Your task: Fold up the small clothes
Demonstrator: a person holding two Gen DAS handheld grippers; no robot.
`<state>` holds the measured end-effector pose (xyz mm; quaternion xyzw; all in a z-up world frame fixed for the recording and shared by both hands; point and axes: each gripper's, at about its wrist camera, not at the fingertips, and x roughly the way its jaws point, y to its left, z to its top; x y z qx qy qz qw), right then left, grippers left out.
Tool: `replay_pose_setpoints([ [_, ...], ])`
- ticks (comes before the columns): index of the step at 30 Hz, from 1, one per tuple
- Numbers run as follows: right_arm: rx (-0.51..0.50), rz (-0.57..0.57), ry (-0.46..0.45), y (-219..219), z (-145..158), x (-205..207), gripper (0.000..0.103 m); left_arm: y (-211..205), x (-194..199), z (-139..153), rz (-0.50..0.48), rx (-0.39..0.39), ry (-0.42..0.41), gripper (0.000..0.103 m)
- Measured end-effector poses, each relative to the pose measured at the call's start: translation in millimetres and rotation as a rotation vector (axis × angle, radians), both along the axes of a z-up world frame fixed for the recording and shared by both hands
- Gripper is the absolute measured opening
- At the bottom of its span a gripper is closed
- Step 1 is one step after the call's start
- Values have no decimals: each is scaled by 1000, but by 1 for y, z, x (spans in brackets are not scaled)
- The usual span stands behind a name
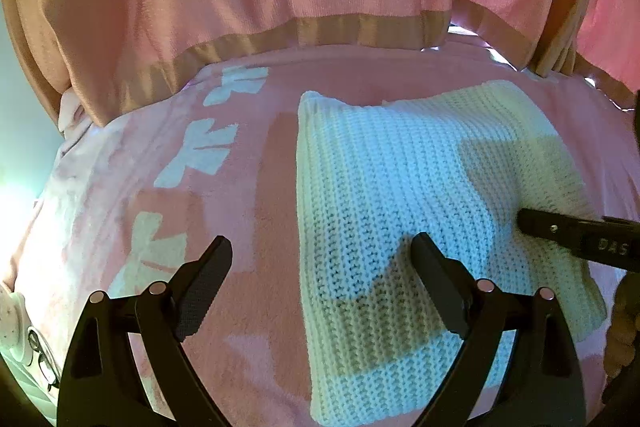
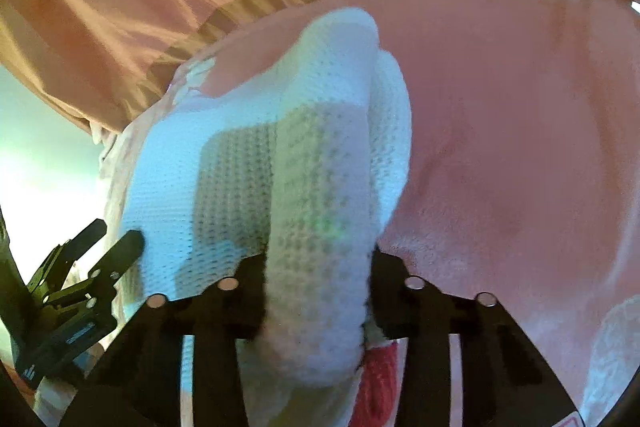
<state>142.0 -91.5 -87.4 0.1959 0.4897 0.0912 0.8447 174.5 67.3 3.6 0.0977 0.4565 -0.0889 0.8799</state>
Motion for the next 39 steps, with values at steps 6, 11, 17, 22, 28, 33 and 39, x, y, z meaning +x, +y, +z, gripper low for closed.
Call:
replay_pose_setpoints([
  [6, -50, -2, -15, 5, 3, -10, 35, -1, 1, 2, 5, -10, 5, 89],
  [11, -27, -2, 18, -4, -3, 2, 52, -5, 0, 4, 14, 3, -3, 88],
  [17, -137, -82, -150, -26, 61, -46, 52, -1, -21, 28, 3, -46, -45, 89],
  [22, -333, -106, -279, -8, 76, -103, 57, 6, -60, 51, 45, -86, -147, 98],
  [28, -345, -64, -207, 15, 43, -131, 57, 6, -101, 32, 83, -83, -137, 98],
  [33, -380, -64, -223, 23, 40, -146, 58, 3, -118, 19, 111, -60, -136, 98],
  [39, -340, -34, -217, 16, 41, -151, 69, 13, -125, 14, 139, -133, -75, 98],
])
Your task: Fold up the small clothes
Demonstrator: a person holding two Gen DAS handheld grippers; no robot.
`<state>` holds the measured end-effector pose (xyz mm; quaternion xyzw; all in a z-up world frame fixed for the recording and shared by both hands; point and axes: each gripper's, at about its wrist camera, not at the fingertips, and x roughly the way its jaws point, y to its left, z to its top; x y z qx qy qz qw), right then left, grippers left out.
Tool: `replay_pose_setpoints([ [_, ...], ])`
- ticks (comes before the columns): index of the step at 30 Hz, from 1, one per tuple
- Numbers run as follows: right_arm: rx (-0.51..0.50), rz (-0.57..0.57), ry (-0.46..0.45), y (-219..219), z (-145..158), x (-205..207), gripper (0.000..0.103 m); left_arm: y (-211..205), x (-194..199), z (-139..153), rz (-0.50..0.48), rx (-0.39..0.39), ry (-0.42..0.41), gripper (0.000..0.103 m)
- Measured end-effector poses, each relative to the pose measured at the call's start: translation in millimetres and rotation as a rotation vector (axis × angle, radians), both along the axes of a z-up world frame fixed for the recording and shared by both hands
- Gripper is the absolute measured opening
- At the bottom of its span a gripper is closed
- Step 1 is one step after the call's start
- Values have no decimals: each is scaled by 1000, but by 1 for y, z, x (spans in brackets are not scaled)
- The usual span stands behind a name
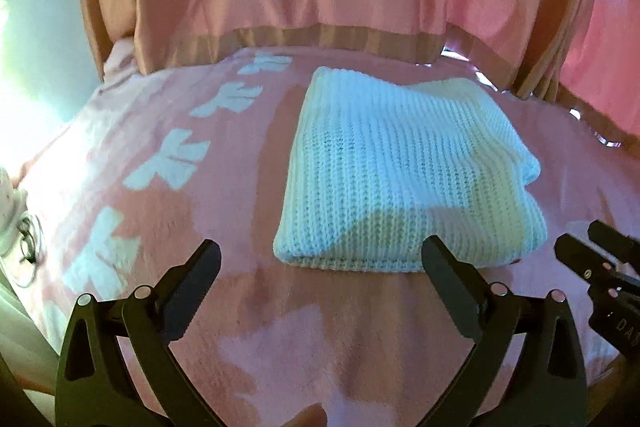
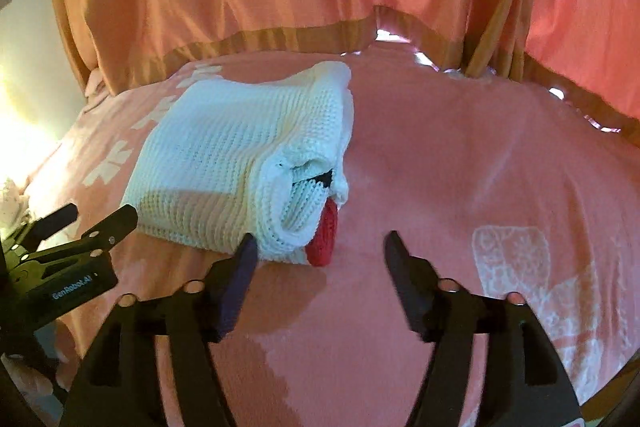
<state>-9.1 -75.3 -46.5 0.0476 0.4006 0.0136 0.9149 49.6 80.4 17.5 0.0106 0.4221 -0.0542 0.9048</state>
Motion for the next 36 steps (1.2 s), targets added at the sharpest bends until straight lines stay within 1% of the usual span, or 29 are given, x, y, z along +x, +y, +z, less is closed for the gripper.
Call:
replay_pose_setpoints([
  [3, 118, 21, 35, -8, -3, 9, 69, 6, 3, 1, 10, -22, -2, 98],
  [5, 192, 10, 47, -14, 0, 26, 69, 12, 23, 3, -15, -106, 44, 98],
  [6, 229, 11, 59, -16, 2, 37, 70, 16, 39, 6, -13, -165, 78, 98],
  [8, 276, 36, 90, -21, 3, 65, 73, 24, 66, 11, 3, -294, 135, 98],
  [9, 276, 35, 104, -23, 1, 78, 74, 24, 77, 11, -1, -334, 154, 98],
  [10, 264, 37, 132, -23, -5, 92, 75, 19, 93, 6, -21, -318, 188, 98],
  [11, 249, 33, 180, -22, -15, 106, 75, 12, 104, -2, -36, -268, 218, 98],
  [12, 241, 22, 225, -20, -30, 118, 74, 6, 113, -13, -50, -210, 253, 94],
  [13, 249, 24, 256, -18, -44, 124, 64, 3, 122, -25, -58, -169, 293, 82],
  [14, 265, 31, 270, -17, -52, 126, 51, 1, 129, -40, -71, -178, 359, 60],
  [15, 286, 34, 252, -15, -54, 126, 45, 2, 130, -45, -65, -213, 384, 54],
  [16, 287, 38, 239, -11, -48, 127, 39, 4, 129, -39, -56, -231, 367, 46],
  [17, 271, 56, 194, -3, -33, 125, 38, 3, 128, -28, -80, -226, 341, 39],
  [19, 249, 99, 107, 8, -9, 120, 38, 6, 125, -8, -106, -220, 270, 37],
  [20, 222, 112, 107, 13, -8, 120, 41, 11, 125, -6, -92, -210, 261, 38],
  [21, 197, 116, 138, 15, -16, 124, 43, 13, 126, -15, -75, -173, 278, 41],
  [22, 165, 108, 218, 16, -38, 128, 48, 14, 128, -26, -63, -136, 309, 42],
  [23, 175, 79, 234, 11, -46, 126, 54, 12, 125, -37, -65, -108, 333, 48],
  [24, 219, 41, 212, 3, -46, 117, 54, 11, 122, -36, -66, -103, 313, 53],
  [25, 220, 23, 201, -1, -39, 109, 54, 8, 112, -28, -63, -85, 264, 57],
  [26, 207, 3, 172, -5, -29, 100, 54, 5, 100, -18, -64, -43, 210, 70],
  [27, 181, -21, 126, -8, -16, 87, 54, 2, 88, -8, -69, -10, 156, 88],
  [28, 154, -25, 92, -9, -7, 76, 54, 1, 77, -2, -72, 4, 115, 94],
  [29, 92, -20, 43, -2, 7, 59, 55, 1, 61, 9, -65, 19, 52, 95],
  [30, 25, -27, -1, 5, 16, 41, 55, 0, 50, 16, -59, 25, 20, 98],
  [31, -11, -36, -23, 7, 19, 32, 57, -2, 36, 22, -65, 21, -17, 98],
  [32, -66, -54, -53, 13, 19, 15, 60, -3, 27, 25, -68, 21, -31, 98],
  [34, -114, -75, -63, 15, 11, -9, 60, -3, 12, 24, -56, 33, -40, 98],
  [36, -94, -79, -21, 12, -4, -21, 60, -2, 0, 17, -28, 32, -27, 98],
])
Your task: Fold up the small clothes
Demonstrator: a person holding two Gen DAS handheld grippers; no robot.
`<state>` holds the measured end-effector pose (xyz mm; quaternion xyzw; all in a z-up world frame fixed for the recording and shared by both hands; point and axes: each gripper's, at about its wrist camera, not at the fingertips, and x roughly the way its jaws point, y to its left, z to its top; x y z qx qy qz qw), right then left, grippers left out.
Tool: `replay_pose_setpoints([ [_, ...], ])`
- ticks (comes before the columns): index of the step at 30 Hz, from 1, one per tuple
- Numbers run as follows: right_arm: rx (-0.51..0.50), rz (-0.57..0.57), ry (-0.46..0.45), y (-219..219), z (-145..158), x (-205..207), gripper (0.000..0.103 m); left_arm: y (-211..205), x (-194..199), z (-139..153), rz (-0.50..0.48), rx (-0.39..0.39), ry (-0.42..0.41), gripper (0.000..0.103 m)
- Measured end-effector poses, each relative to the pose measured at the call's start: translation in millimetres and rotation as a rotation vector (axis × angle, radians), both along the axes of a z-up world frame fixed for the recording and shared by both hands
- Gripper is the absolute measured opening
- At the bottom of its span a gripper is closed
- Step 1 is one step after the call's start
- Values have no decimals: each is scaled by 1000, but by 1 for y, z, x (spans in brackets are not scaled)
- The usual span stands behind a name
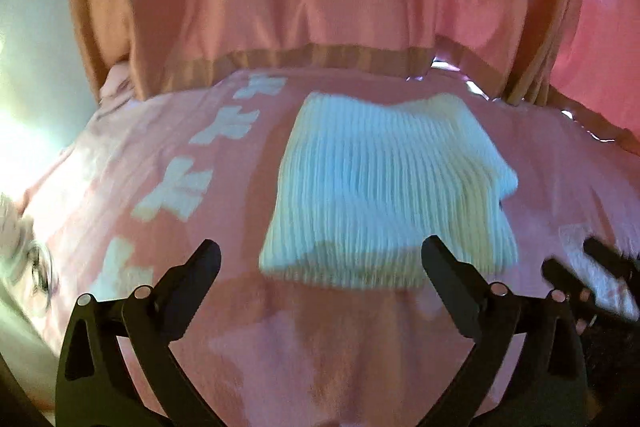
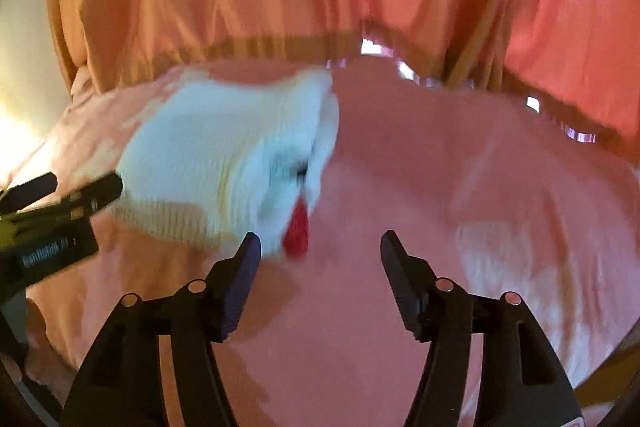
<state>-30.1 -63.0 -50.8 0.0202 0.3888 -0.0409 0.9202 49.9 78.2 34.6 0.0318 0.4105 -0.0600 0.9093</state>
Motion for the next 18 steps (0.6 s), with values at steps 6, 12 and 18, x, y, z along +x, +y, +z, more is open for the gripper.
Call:
replay_pose_setpoints([
  [6, -3, -7, 38, -5, -15, -12, 60, -2, -27, -16, 41, 0, 31, 98],
  [12, 6, -23, 41, -10, -18, -23, 61, -4, -34, -19, 22, 43, 0, 98],
  [18, -9, -11, 37, -4, -19, -23, 61, -8, -36, -20, -1, 55, -5, 98],
])
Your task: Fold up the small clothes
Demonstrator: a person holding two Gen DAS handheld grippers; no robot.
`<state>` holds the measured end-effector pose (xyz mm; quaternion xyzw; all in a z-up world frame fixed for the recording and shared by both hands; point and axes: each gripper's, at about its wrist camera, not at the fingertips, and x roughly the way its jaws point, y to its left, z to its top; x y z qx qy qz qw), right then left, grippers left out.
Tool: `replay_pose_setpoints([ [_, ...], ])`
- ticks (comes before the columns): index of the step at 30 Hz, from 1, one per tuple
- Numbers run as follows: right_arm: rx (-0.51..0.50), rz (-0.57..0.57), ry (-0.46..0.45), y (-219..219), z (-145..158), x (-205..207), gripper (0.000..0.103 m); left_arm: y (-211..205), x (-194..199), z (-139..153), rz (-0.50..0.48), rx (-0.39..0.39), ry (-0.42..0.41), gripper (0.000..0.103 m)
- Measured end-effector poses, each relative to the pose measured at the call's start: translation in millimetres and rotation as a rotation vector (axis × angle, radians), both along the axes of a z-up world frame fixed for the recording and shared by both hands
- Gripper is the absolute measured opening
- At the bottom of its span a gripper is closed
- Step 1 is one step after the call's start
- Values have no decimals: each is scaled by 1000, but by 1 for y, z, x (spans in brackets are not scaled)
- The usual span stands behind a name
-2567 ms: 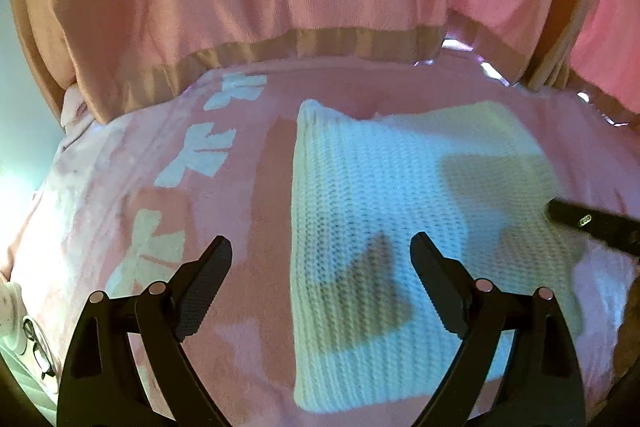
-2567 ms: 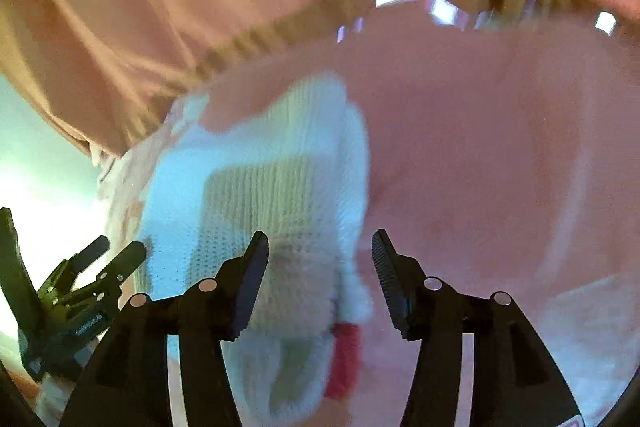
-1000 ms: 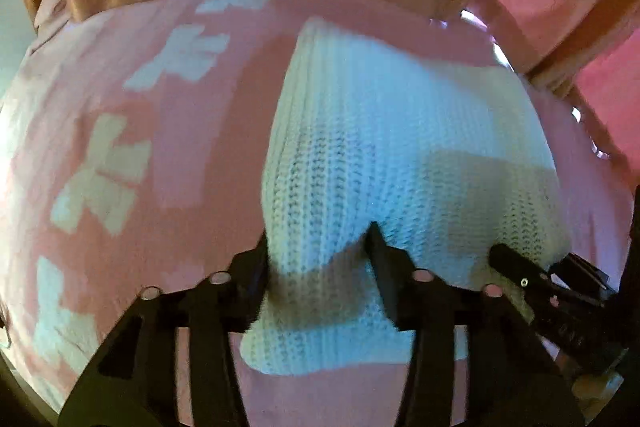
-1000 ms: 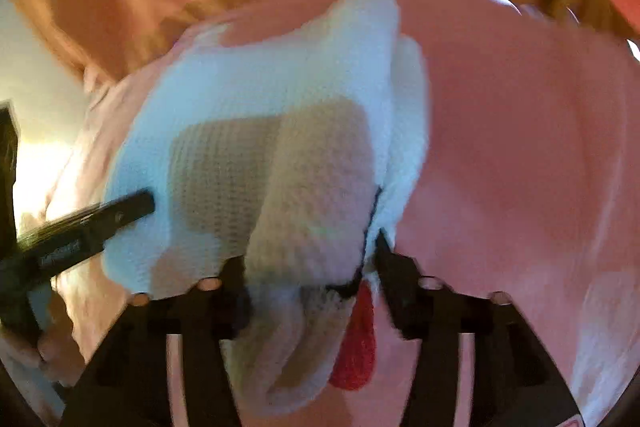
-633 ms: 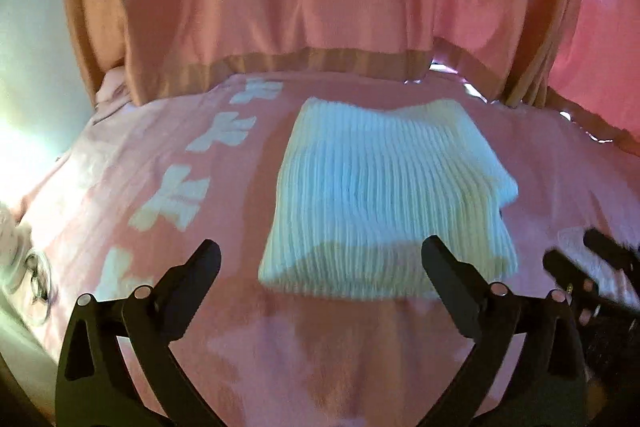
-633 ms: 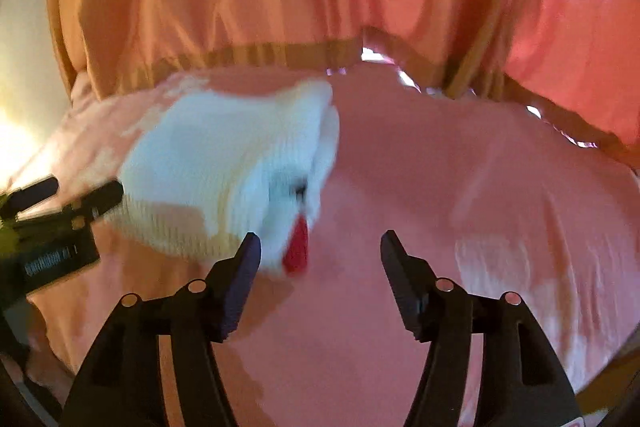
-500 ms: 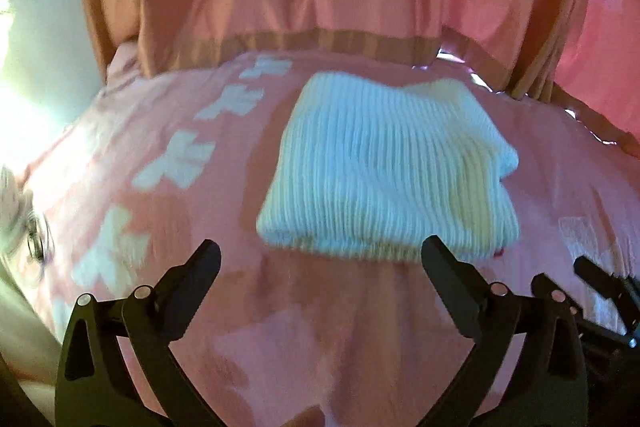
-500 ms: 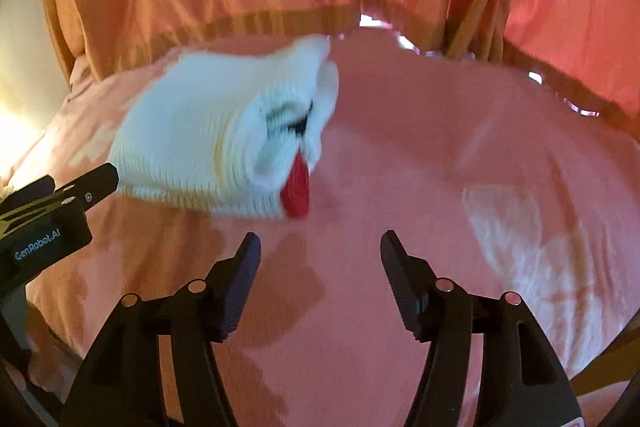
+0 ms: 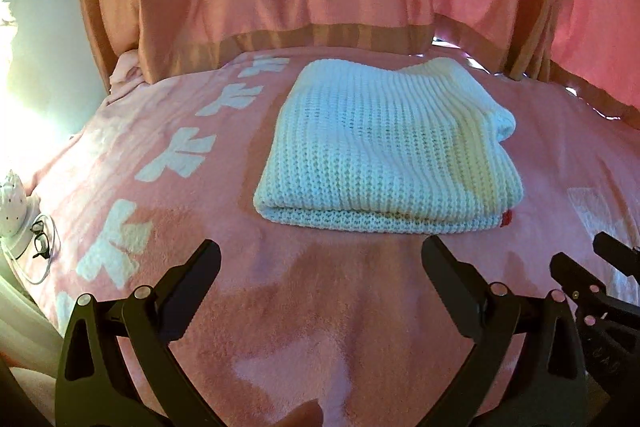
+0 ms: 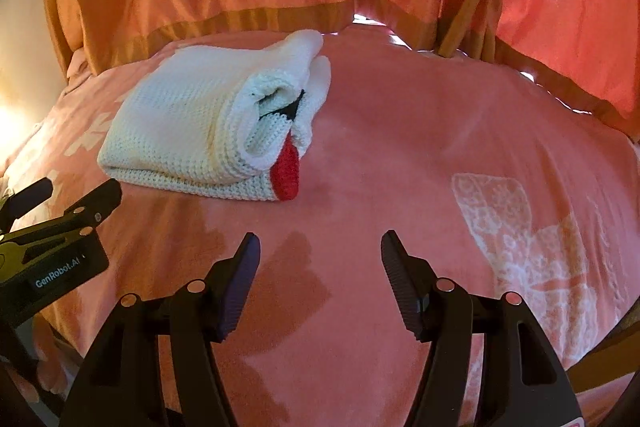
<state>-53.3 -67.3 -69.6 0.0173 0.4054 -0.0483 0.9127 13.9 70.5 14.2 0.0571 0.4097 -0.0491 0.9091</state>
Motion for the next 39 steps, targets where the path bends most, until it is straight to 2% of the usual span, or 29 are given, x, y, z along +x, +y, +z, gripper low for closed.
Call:
replay_pose_setpoints([
  [12, -2, 9, 6, 7, -2, 2, 61, 2, 0, -5, 7, -3, 33, 98],
  [20, -5, 9, 6, 9, -2, 1, 61, -1, -4, -9, 0, 43, 19, 98],
  [27, -6, 10, 5, 10, -2, 1, 62, 0, -4, -13, 11, 17, 47, 98],
  [39, -3, 9, 5, 11, -2, 1, 62, -8, -4, -10, -19, 21, 28, 98],
])
